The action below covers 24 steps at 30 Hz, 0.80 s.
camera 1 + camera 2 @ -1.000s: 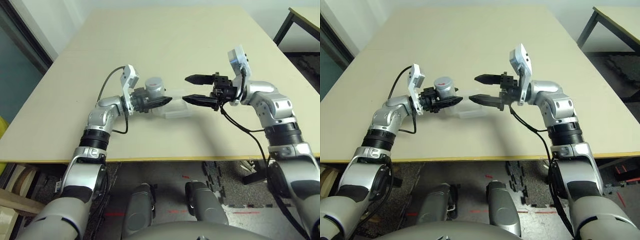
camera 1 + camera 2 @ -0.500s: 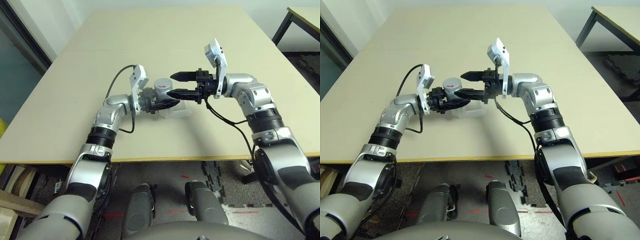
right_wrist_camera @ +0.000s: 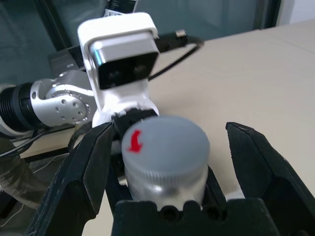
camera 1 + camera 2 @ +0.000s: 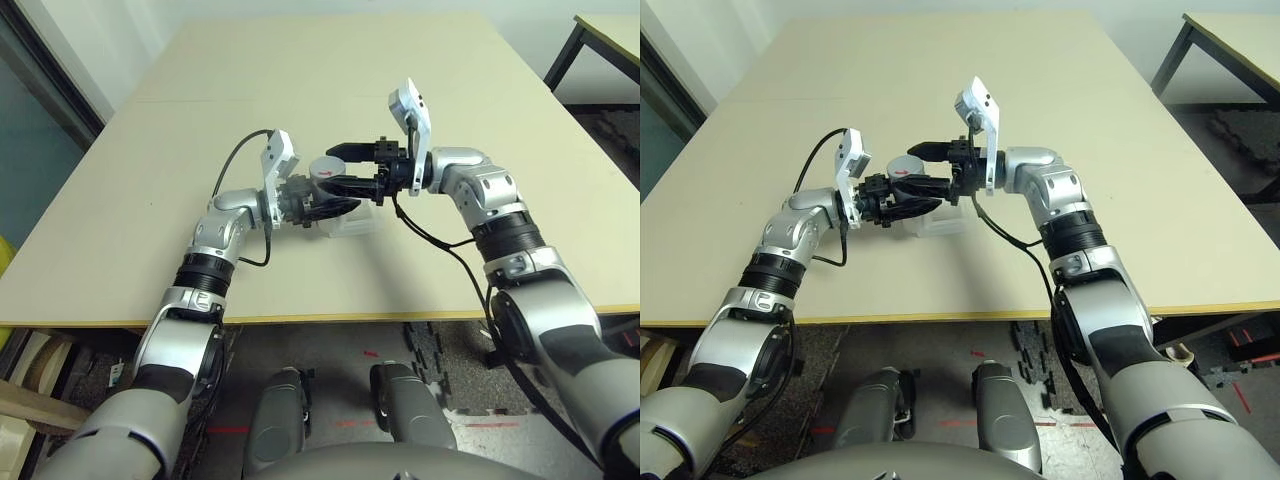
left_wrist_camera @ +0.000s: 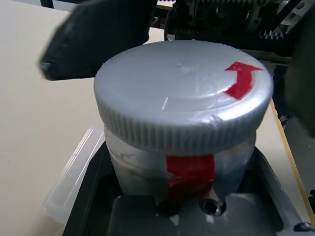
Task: Pour the medicine from the bottle into the box.
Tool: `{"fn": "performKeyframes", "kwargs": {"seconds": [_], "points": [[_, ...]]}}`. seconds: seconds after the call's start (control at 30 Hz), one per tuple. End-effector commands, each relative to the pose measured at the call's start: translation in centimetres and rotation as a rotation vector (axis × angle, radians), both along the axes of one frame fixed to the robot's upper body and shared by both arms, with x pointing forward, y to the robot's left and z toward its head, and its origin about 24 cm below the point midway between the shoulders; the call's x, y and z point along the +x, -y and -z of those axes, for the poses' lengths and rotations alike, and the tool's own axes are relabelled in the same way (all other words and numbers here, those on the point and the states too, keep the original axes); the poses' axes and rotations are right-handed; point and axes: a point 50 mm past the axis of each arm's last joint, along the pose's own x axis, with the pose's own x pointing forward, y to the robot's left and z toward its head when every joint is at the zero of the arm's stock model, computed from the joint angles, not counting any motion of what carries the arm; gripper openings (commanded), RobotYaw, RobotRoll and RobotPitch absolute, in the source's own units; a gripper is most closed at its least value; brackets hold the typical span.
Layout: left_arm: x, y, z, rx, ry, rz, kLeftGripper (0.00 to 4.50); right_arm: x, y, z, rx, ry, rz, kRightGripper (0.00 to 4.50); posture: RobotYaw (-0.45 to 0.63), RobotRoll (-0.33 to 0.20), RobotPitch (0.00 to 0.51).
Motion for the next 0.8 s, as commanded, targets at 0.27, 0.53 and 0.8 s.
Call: {"fn": "performKeyframes", "kwargs": {"seconds": [0.27,0.53,0.8], "points": [[-0.11,0.37,0.6,0.033,-0.024,0.01,2.67,0.37,-0.56,0.1,-0.015,0.004,0.002,4.5,-0.22,0.0,0.078],[-0.29,0.47,0.65,0.033,-0.028,0.019,2.67,0.62,-0.47,0.11,-0.018,0.006,0.017,4.5,-0.22,0.0,0.078],[0.11,-0.39,0.66,0.04,-0.032,-0.016,2.67,0.4,-0.24,0.16,-0.014,0.008,0.002,4.5,-0.22,0.0,0.08]]}}
